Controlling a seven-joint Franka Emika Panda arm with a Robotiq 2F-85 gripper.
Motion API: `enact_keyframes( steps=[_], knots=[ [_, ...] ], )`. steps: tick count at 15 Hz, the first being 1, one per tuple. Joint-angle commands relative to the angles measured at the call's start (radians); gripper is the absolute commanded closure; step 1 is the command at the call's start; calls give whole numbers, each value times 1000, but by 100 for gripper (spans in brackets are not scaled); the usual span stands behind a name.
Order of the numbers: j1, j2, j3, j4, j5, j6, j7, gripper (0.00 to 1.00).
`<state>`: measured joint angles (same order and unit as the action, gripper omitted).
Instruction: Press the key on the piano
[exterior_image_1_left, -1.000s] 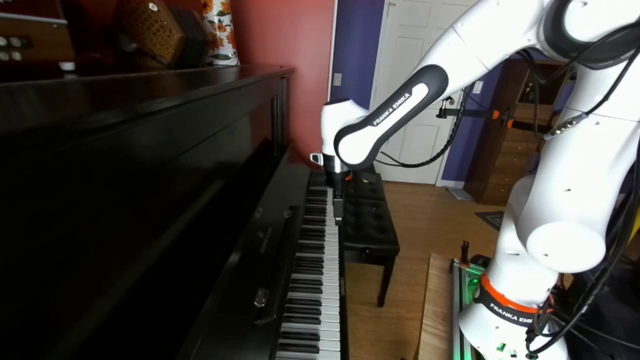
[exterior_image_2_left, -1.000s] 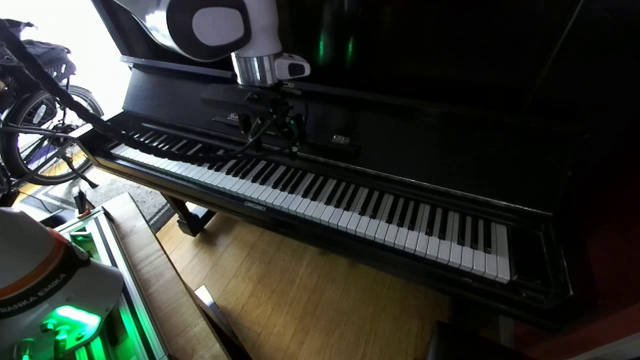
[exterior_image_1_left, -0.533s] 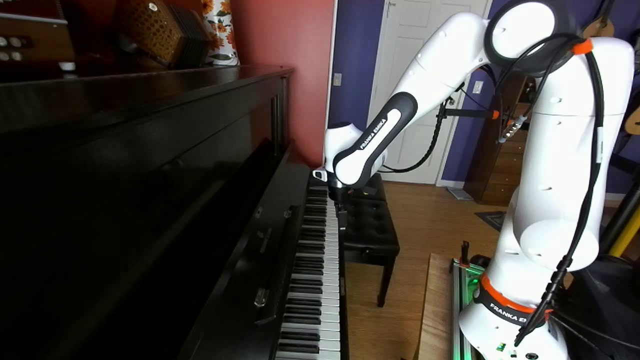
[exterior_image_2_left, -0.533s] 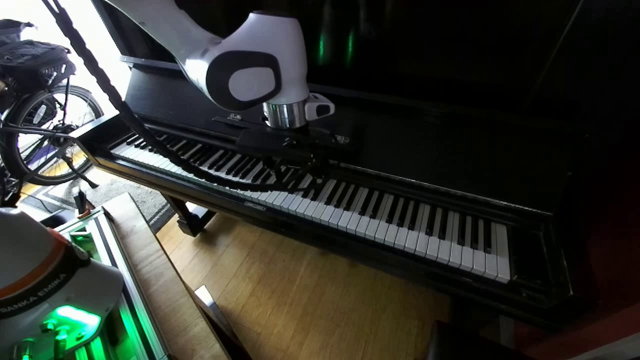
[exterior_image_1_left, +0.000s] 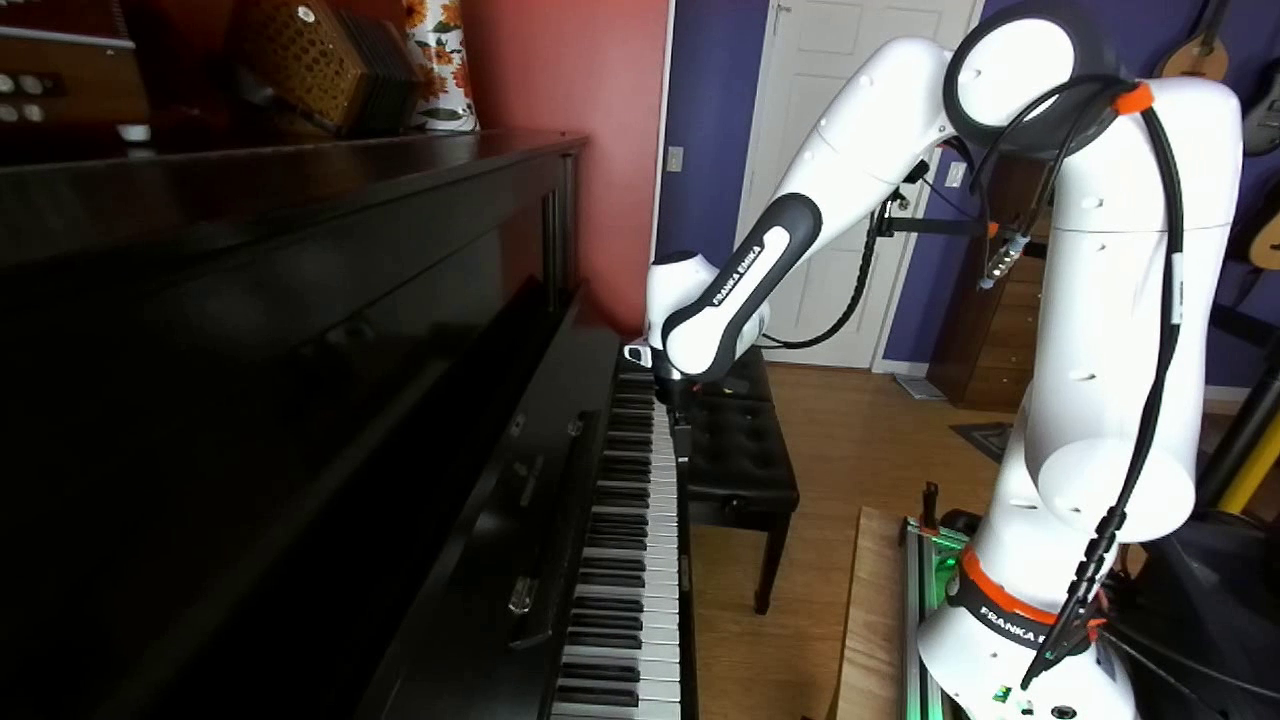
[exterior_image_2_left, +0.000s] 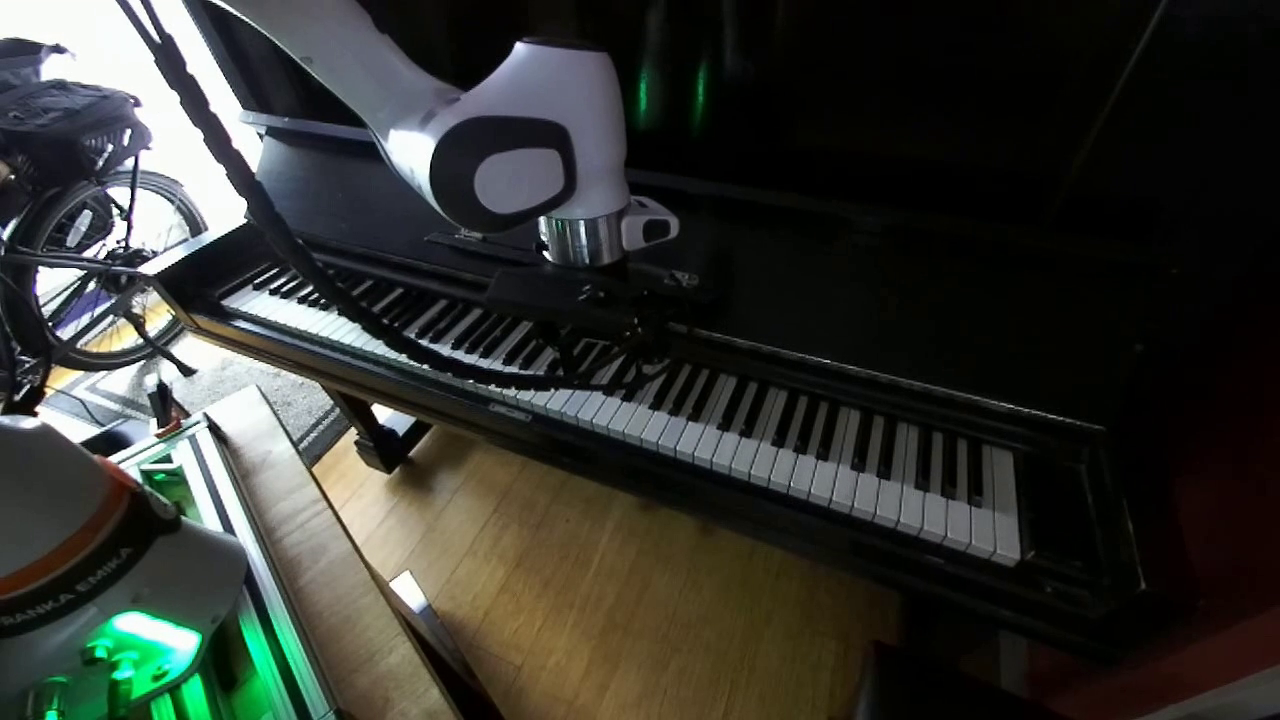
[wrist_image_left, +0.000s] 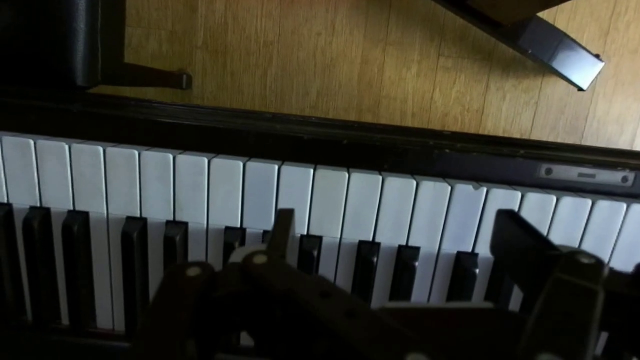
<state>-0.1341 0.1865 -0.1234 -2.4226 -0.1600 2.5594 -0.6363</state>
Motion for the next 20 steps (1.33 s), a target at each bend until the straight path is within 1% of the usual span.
enact_keyframes(
  steps=[1, 2, 3, 4, 5, 6, 8, 11, 12, 13, 14, 15, 20],
  knots=[
    [-31, 48, 12, 22, 4, 58, -30, 0],
    [-40, 56, 18, 26, 20, 69, -55, 0],
    [-47, 71, 17, 34, 13, 87, -66, 25],
    [-56, 88, 18, 44, 16, 101, -81, 26],
    [-65, 100, 21, 51, 21, 115, -95, 32],
    [-79, 114, 32, 59, 39, 127, -122, 42],
    [-99, 145, 44, 78, 46, 151, -153, 56],
    [-116, 187, 50, 107, 27, 179, -171, 81],
    [-128, 198, 61, 113, 37, 187, -188, 87],
    [-135, 209, 66, 121, 37, 191, -196, 96],
    [-143, 220, 72, 128, 38, 193, -206, 99],
    [-149, 229, 76, 135, 37, 193, -212, 100],
    [-170, 262, 83, 162, 30, 193, -226, 100]
  ],
)
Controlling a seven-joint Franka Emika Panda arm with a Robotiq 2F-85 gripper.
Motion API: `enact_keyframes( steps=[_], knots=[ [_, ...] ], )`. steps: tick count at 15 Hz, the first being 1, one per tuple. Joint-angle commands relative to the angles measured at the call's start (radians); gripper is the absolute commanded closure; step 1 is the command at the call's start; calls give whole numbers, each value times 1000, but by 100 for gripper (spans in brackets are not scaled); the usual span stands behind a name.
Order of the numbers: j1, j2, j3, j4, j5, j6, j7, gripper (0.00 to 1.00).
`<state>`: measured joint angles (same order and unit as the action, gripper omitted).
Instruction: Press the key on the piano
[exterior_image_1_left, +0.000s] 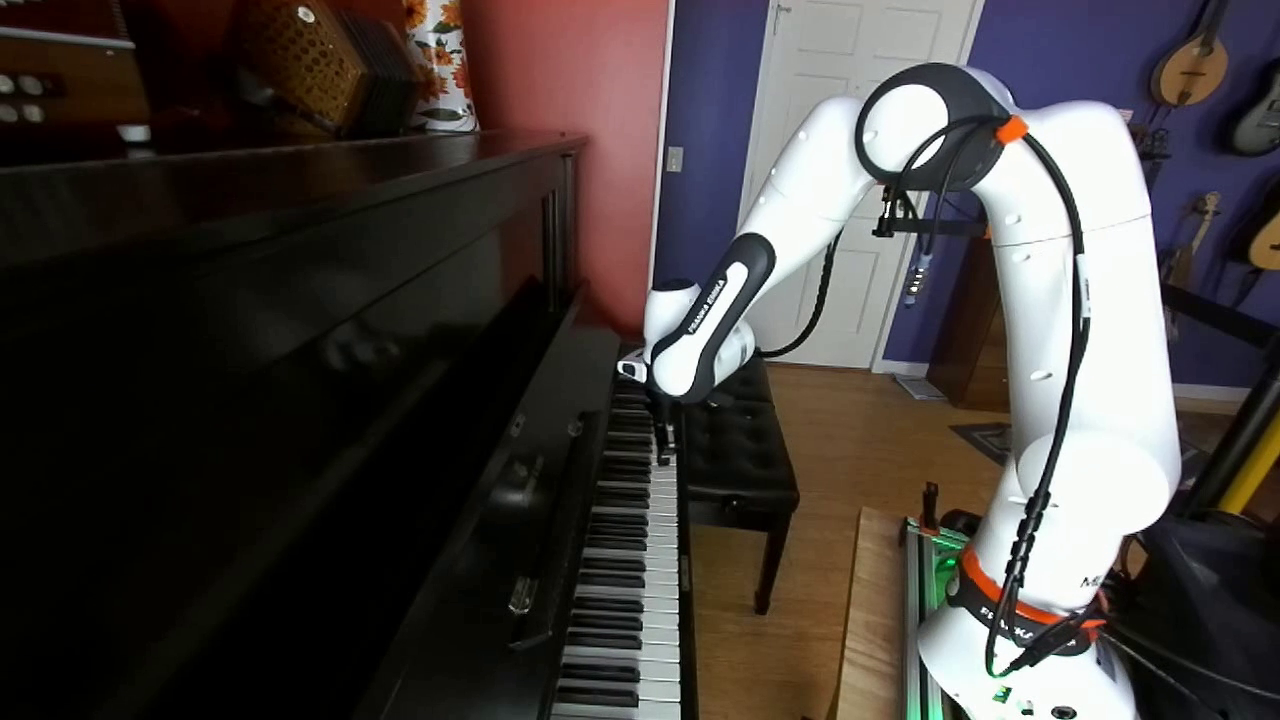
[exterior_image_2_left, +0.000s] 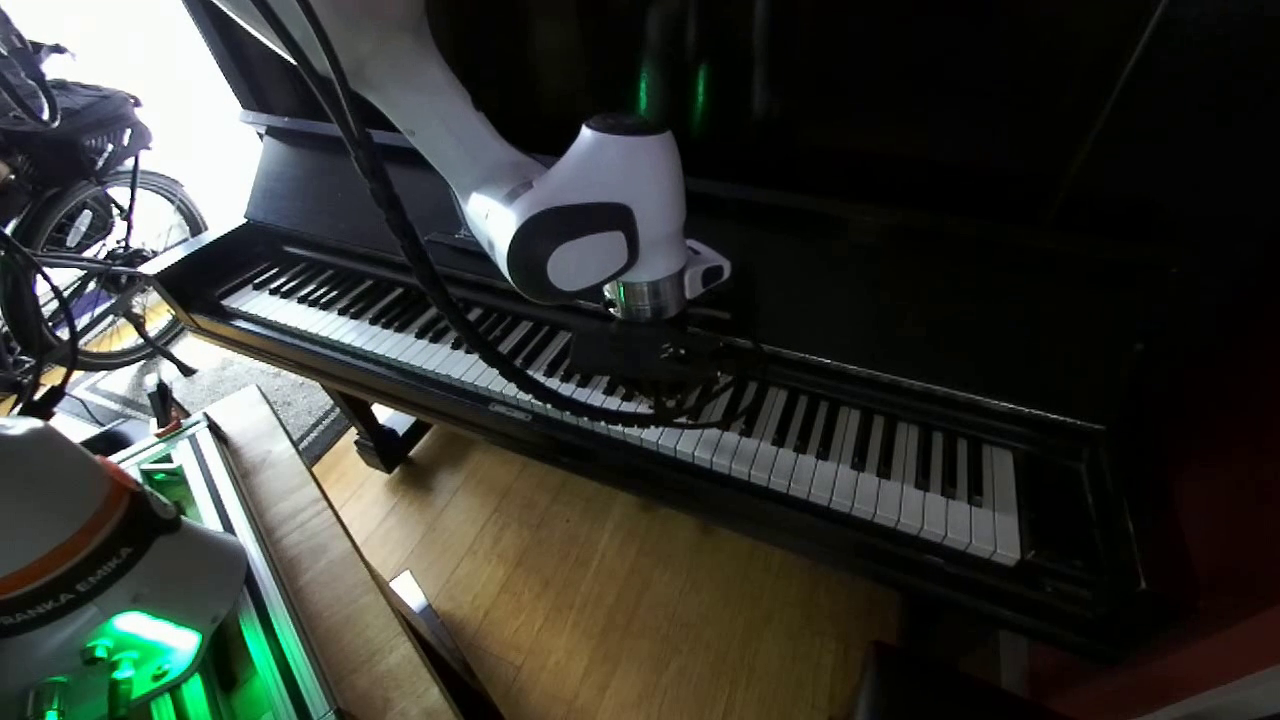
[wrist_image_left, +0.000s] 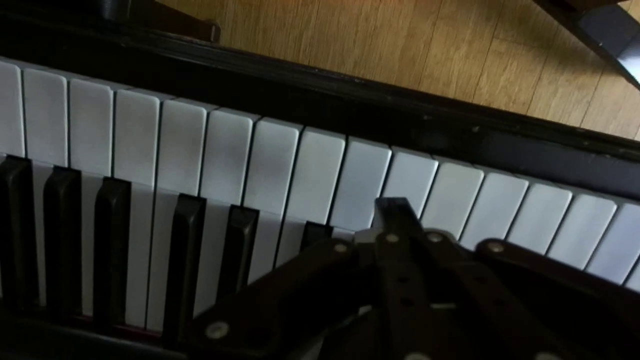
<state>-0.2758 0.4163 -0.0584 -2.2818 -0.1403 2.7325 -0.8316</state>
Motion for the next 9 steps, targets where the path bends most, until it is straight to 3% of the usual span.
enact_keyframes(
  steps=[1, 9],
  knots=[
    [-29, 37, 16, 27, 7, 20, -28, 100],
    [-43, 67, 16, 49, 5, 20, -28, 100]
  ],
)
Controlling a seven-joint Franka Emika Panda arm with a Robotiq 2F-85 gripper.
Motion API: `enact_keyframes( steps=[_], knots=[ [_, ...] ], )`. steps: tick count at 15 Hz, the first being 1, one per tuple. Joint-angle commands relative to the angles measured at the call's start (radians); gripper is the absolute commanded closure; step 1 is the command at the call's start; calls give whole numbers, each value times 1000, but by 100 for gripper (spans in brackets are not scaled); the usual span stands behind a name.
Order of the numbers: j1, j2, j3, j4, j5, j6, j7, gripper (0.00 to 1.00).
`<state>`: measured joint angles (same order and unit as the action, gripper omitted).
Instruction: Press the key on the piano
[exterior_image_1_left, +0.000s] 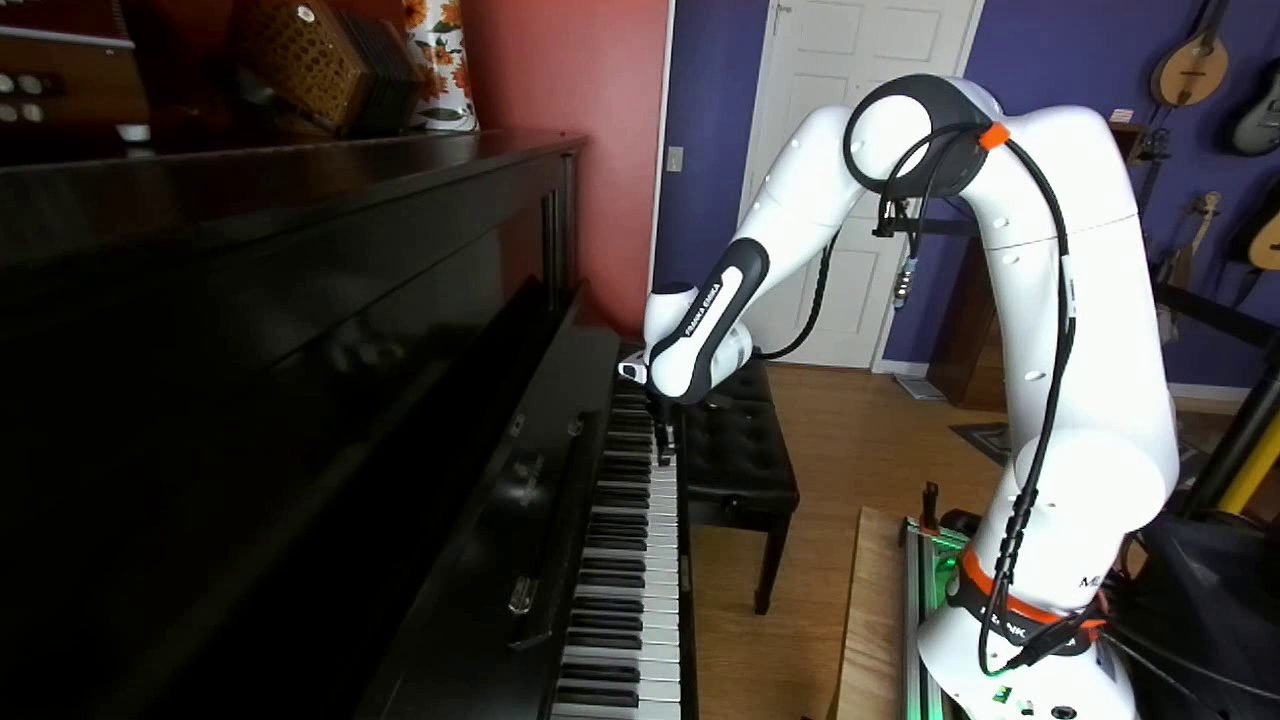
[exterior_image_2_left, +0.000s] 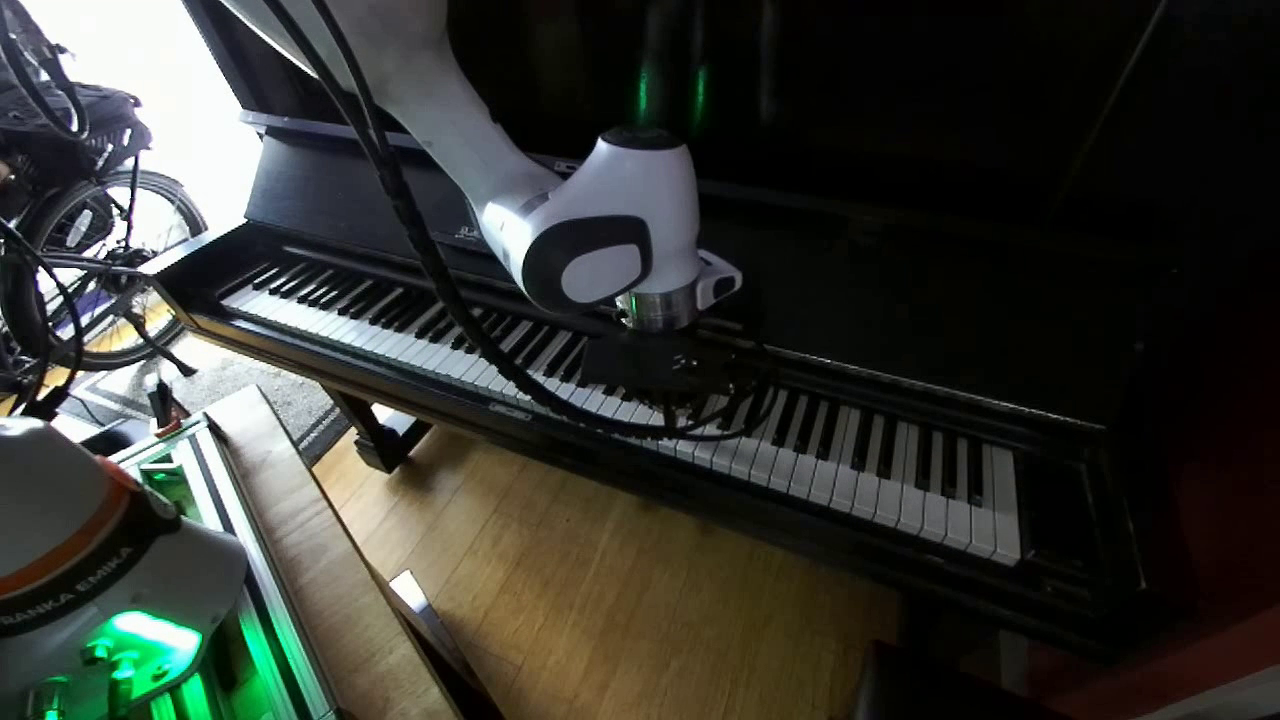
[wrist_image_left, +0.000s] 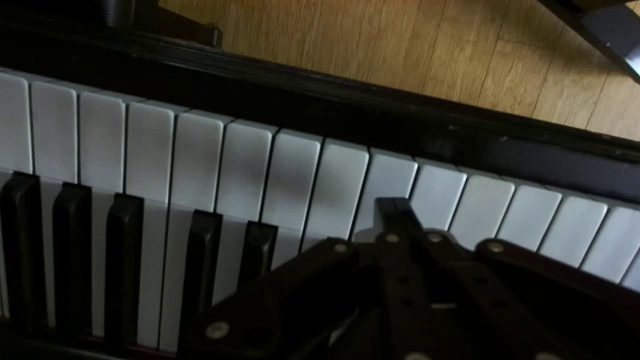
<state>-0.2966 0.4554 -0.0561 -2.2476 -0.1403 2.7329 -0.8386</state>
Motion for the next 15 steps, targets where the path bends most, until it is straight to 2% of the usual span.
enact_keyframes(
  steps=[1, 15],
  knots=[
    [-23, 31, 13, 16, 4, 19, -19, 100],
    [-34, 57, 14, 31, 3, 18, -16, 100]
  ],
)
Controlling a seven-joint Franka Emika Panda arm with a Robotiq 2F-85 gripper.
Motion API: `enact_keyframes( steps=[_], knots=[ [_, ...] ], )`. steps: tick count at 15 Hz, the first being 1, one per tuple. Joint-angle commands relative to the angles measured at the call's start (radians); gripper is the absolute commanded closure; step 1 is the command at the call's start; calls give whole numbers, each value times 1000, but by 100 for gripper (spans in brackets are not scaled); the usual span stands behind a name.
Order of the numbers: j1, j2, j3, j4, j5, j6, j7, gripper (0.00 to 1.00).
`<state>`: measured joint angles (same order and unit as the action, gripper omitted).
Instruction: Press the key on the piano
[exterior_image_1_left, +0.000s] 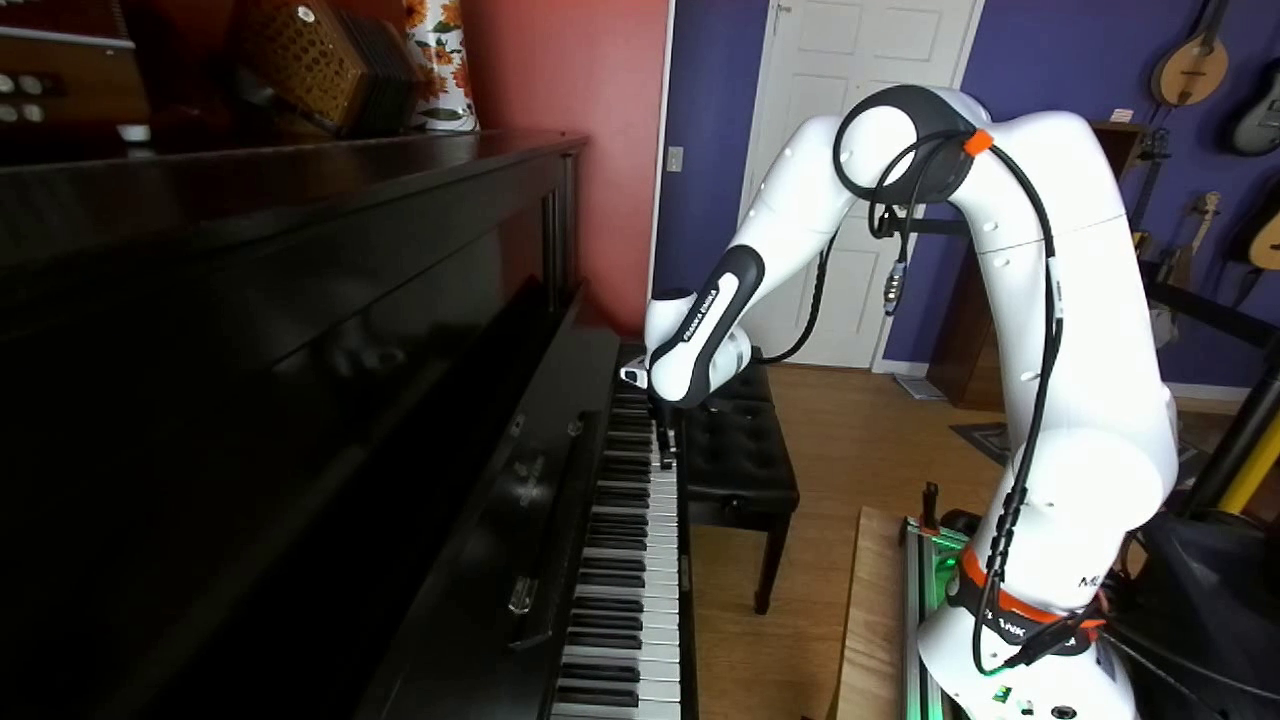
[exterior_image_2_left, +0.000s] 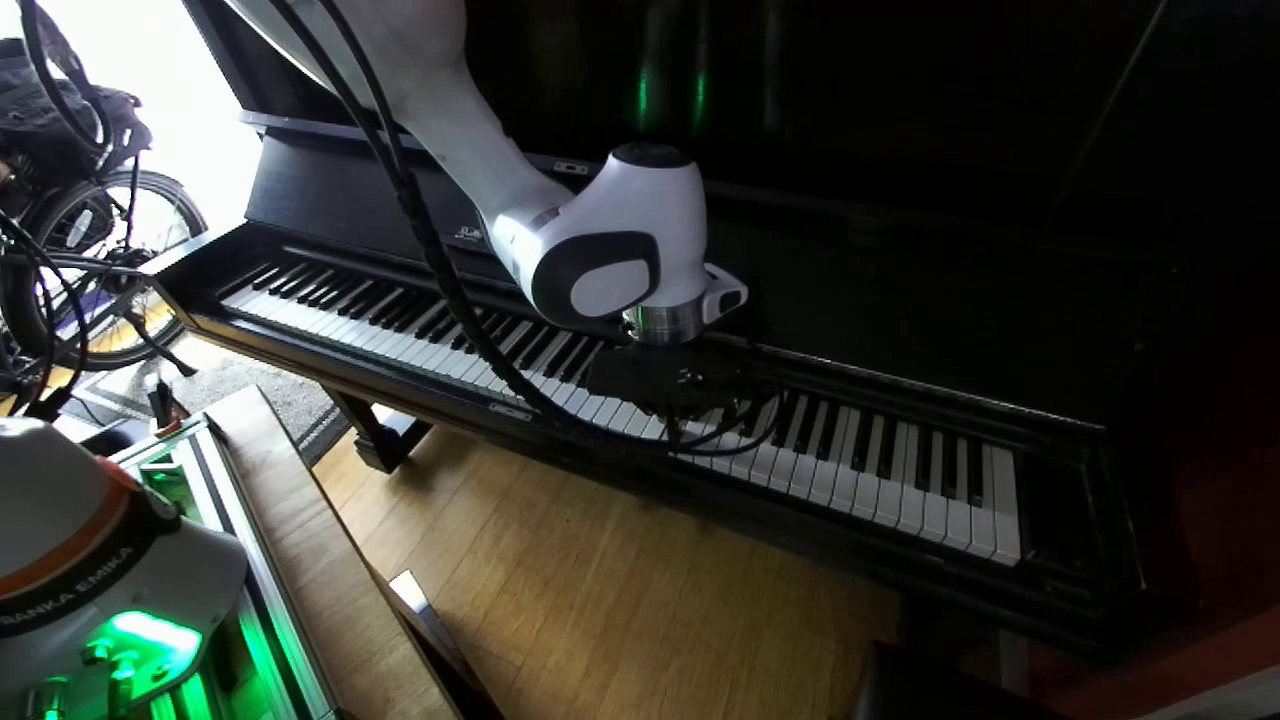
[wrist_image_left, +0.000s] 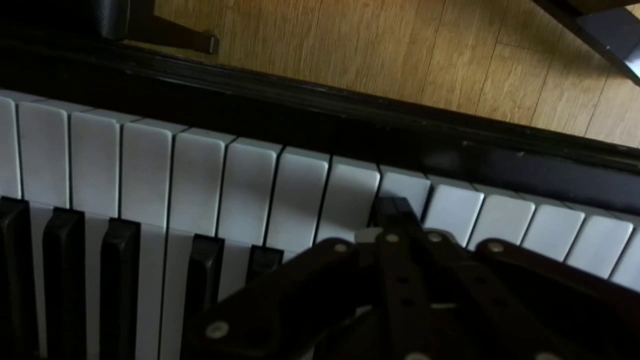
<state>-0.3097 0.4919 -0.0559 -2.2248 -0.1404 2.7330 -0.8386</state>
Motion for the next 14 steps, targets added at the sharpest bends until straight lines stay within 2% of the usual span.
enact_keyframes(
  steps=[1, 14],
  knots=[
    [-22, 21, 15, 8, 4, 17, -17, 100],
    [-28, 44, 18, 15, 4, 10, -21, 100]
  ],
)
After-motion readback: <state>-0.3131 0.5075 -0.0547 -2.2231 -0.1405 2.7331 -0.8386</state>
